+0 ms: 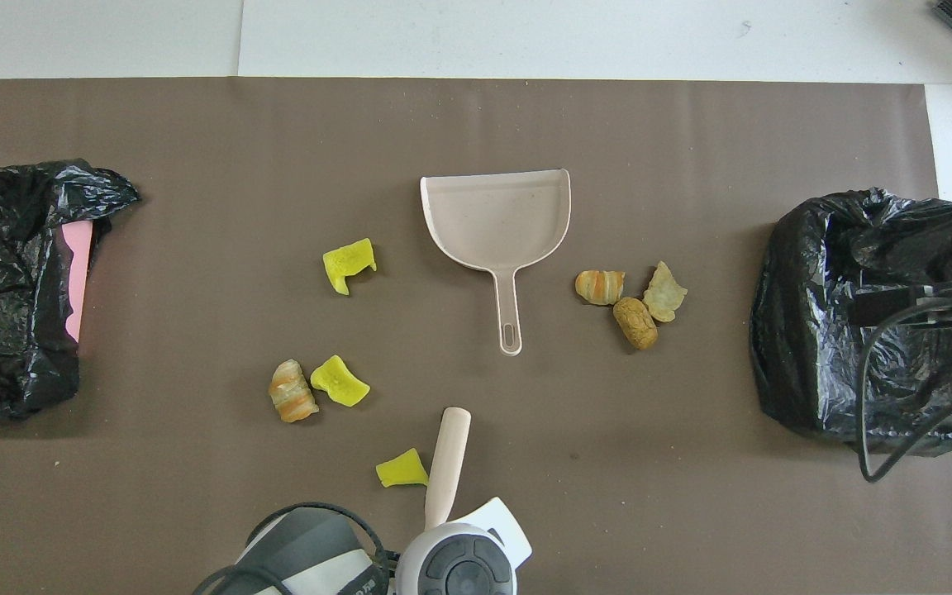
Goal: Sweep and dump trash in bin
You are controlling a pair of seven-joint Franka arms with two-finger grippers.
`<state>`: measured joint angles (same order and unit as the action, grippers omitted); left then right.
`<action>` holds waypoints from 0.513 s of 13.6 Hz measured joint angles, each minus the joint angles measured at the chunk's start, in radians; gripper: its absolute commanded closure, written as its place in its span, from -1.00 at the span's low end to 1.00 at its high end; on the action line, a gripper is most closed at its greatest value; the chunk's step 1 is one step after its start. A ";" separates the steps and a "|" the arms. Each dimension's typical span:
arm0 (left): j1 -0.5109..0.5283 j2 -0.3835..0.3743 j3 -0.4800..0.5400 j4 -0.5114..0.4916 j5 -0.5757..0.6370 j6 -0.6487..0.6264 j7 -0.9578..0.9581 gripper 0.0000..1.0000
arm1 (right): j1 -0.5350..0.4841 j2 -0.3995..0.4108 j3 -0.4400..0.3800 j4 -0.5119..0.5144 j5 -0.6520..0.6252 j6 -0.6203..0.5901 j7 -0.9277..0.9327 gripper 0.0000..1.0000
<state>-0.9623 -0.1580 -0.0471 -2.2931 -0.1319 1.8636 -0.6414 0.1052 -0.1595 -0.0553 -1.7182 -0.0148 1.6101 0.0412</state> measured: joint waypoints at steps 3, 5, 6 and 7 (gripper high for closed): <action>-0.008 -0.018 -0.017 -0.029 -0.016 -0.001 0.008 1.00 | 0.030 0.045 0.055 0.000 0.006 0.051 0.106 -1.00; -0.008 -0.035 -0.012 -0.073 -0.017 -0.001 0.050 1.00 | 0.064 0.110 0.095 0.001 0.007 0.130 0.160 -1.00; -0.007 -0.050 -0.010 -0.102 -0.017 -0.001 0.068 1.00 | 0.074 0.147 0.110 0.001 0.010 0.168 0.186 -1.00; -0.007 -0.070 -0.009 -0.129 -0.017 0.000 0.079 1.00 | 0.077 0.182 0.128 0.002 0.013 0.204 0.218 -1.00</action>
<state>-0.9696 -0.2281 -0.0556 -2.4226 -0.1488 1.8634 -0.5622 0.1824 0.0229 0.0724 -1.7165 -0.0016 1.8138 0.2593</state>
